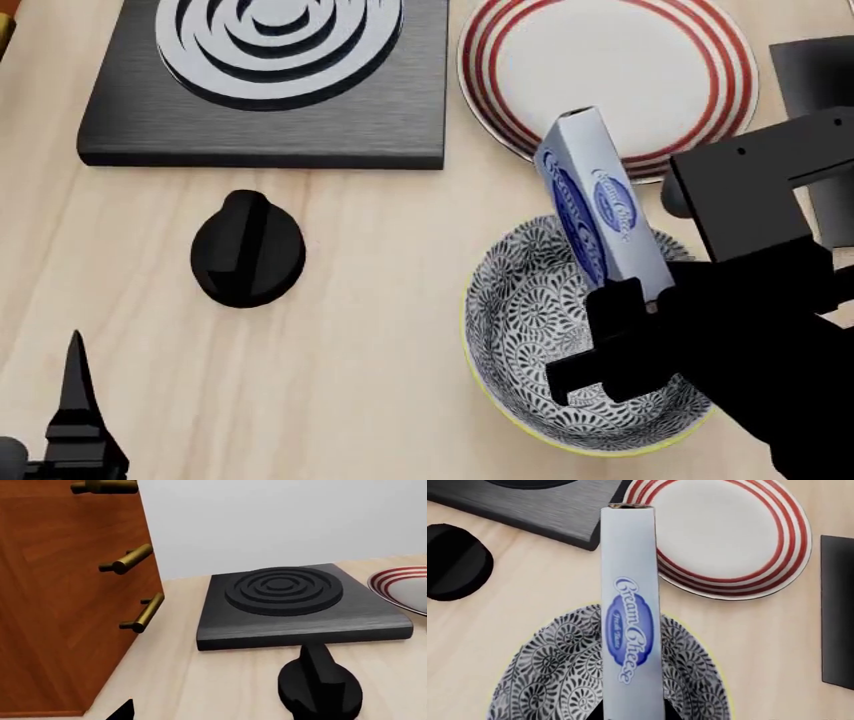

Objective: Pick up the cream cheese and put it in the bowl.

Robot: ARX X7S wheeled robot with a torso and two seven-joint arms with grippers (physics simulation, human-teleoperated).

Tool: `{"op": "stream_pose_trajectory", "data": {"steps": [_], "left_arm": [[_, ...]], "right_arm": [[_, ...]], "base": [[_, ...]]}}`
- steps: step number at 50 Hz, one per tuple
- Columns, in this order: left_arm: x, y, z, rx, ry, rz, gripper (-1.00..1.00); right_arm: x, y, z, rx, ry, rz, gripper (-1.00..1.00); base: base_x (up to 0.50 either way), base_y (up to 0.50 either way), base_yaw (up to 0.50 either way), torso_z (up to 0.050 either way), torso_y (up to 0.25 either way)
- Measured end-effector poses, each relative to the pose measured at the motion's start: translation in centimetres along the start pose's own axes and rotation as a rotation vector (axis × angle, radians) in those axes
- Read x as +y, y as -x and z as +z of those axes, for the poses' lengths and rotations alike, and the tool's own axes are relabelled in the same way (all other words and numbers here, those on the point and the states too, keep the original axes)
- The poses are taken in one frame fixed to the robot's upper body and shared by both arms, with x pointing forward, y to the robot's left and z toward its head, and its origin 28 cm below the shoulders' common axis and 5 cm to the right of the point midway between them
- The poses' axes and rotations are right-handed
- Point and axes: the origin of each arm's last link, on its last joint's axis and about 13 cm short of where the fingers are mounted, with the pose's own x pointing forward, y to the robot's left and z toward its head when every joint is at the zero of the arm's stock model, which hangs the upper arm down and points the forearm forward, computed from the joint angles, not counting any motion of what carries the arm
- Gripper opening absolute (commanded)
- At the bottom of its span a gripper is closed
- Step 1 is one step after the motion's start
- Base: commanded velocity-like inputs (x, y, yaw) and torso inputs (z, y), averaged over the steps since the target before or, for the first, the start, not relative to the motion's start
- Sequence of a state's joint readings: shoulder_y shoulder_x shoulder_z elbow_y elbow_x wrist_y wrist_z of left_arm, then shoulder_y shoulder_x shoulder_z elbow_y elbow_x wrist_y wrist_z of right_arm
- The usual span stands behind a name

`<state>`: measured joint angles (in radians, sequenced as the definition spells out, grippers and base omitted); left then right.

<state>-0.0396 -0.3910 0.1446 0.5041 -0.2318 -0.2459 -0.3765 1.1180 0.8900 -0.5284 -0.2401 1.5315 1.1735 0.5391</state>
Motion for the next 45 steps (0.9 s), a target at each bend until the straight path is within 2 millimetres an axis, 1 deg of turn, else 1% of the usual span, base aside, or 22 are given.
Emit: {"op": "stream_pose_trajectory", "data": {"steps": [9,45], "left_arm": [[0.01,0.12,0.04,0.0,0.003,-0.002,1.0],[-0.09,0.37,-0.1,0.003,-0.002,-0.002,1.0]], "right_arm": [[0.18,0.25,-0.19,0.001,0.006,0.008,-1.0],[0.47,-0.35,-0.81,0.025,0.04,-0.002,-1.0]], "base": [[0.0,0.0,0.0,0.0,0.001],[0.0,0.0,0.0,0.0,0.001]]}}
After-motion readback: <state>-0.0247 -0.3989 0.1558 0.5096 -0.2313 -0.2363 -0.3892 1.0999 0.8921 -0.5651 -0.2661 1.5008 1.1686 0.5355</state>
